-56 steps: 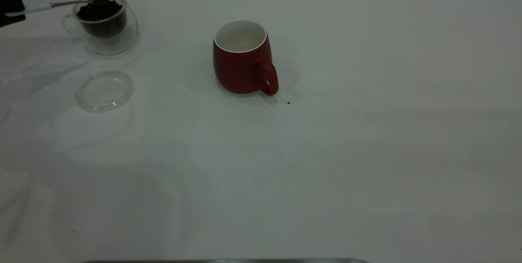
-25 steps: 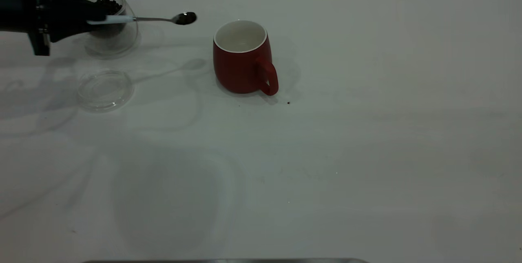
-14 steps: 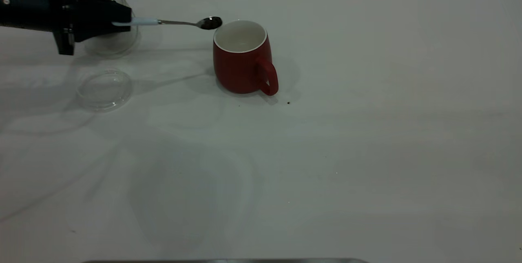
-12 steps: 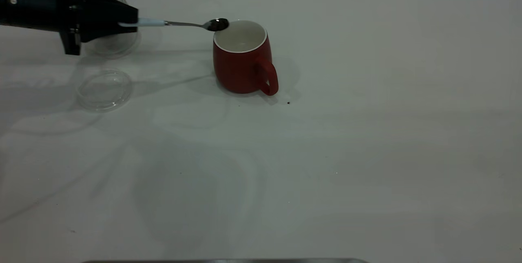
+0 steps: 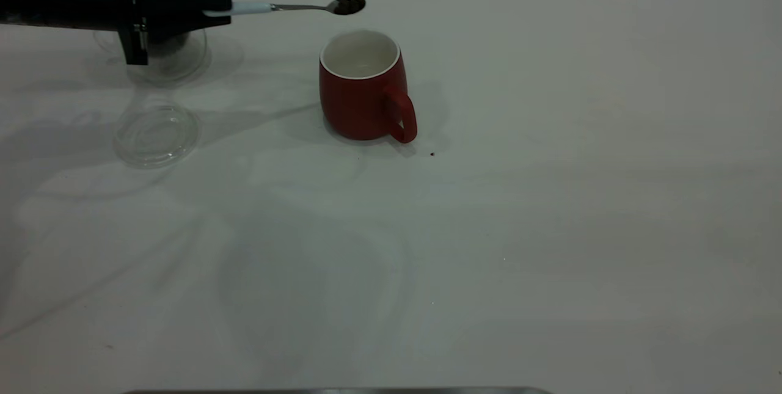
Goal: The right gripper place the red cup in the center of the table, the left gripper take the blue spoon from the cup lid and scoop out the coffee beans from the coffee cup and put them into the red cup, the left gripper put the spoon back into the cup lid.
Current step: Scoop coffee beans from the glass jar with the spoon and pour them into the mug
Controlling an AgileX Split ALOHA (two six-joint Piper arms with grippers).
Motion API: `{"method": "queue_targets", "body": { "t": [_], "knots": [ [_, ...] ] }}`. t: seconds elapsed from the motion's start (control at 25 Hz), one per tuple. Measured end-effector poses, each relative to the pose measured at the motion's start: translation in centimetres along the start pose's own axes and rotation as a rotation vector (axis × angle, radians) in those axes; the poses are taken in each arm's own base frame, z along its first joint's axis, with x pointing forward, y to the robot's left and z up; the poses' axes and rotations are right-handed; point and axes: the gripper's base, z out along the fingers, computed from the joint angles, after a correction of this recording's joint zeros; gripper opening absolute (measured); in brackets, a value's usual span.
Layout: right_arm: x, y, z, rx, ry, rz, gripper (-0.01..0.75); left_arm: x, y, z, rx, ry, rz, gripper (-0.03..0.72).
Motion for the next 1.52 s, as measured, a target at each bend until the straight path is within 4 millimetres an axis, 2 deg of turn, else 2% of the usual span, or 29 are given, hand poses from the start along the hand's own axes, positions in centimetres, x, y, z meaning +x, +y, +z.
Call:
{"method": "queue_targets", "body": {
  "t": [0.8,1.52],
  "knots": [
    [0.0,0.0,0.0,0.0,0.0,0.0,0.466,0.61,0.68,0.18,-0.078,0.072,0.135,0.126],
    [0.0,0.0,0.0,0.0,0.0,0.0,0.466,0.06,0.83,0.19,-0.096,0.03,0.494,0.126]
  ]
}}
